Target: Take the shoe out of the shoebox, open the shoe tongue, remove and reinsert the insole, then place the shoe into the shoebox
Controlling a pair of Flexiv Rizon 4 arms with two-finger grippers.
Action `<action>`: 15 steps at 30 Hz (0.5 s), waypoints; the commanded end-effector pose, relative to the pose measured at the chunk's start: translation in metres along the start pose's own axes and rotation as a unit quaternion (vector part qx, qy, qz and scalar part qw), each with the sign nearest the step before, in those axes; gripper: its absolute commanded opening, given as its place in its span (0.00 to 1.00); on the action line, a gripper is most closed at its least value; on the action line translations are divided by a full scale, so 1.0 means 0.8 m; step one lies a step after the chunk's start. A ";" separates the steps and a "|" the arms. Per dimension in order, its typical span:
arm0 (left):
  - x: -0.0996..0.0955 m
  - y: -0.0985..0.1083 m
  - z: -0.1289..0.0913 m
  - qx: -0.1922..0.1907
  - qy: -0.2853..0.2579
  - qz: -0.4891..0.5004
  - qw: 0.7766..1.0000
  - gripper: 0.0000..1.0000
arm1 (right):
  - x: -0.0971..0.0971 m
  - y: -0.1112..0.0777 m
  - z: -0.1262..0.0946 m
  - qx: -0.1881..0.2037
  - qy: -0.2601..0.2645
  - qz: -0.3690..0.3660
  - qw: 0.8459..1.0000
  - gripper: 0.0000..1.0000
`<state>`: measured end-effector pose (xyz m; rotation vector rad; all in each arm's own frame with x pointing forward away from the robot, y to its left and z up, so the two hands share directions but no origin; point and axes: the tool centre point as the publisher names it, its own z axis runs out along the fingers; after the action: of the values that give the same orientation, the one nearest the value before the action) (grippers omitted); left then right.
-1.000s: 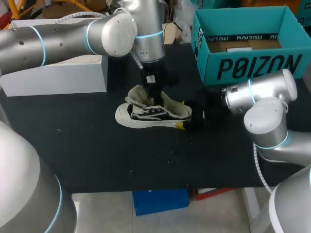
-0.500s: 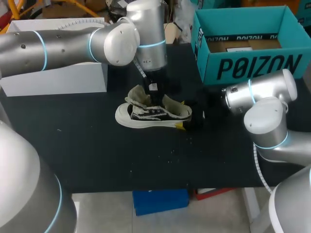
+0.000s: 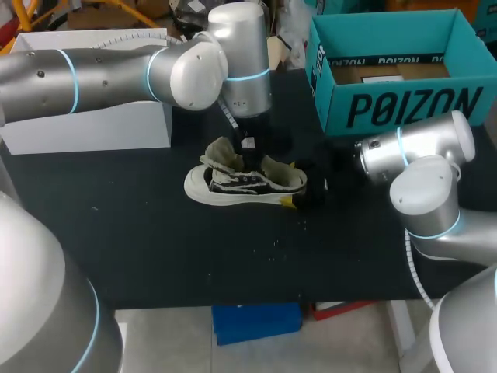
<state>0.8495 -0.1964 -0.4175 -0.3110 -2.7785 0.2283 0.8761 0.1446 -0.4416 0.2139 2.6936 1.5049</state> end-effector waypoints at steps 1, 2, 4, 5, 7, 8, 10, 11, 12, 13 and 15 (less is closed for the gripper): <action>0.004 -0.002 0.007 0.005 -0.017 0.005 1.000 0.36 | -0.001 0.001 0.001 0.001 0.000 0.001 1.000 0.00; 0.004 -0.002 0.005 0.004 -0.021 0.007 1.000 0.43 | -0.001 0.001 0.001 0.001 0.000 0.001 1.000 0.00; 0.004 0.000 0.002 0.004 -0.028 0.009 1.000 0.45 | -0.001 0.001 0.001 0.001 0.000 0.001 1.000 0.00; 0.004 0.001 0.001 0.002 -0.034 0.010 0.999 0.48 | -0.001 0.001 0.001 0.001 0.000 0.001 1.000 0.00; 0.005 0.003 0.000 0.002 -0.039 0.012 0.999 0.49 | -0.001 0.001 0.001 0.001 0.000 0.001 1.000 0.00; 0.005 0.004 0.000 0.000 -0.041 0.012 0.999 0.54 | -0.001 0.001 0.001 0.001 0.000 0.001 1.000 0.00; 0.005 0.006 0.001 -0.004 -0.045 0.014 0.999 0.55 | -0.001 0.001 0.001 0.001 0.000 0.001 1.000 0.00; 0.004 0.008 0.002 -0.013 -0.048 0.012 0.999 0.53 | -0.001 0.001 0.001 0.001 0.000 0.001 1.000 0.00; 0.004 0.009 0.003 -0.019 -0.051 0.011 0.998 0.50 | -0.001 0.001 0.001 0.001 0.000 0.001 1.000 0.00; 0.003 0.011 0.004 -0.028 -0.056 0.009 0.998 0.49 | -0.001 0.001 0.001 0.001 0.000 0.001 1.000 0.00; 0.000 0.014 0.006 -0.041 -0.065 0.002 0.997 0.48 | -0.001 0.001 0.001 0.001 0.000 0.001 1.000 0.00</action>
<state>0.8580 -0.1876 -0.4171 -0.3395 -2.8957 0.1725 0.8756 0.1457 -0.4417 0.2130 2.6933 1.5057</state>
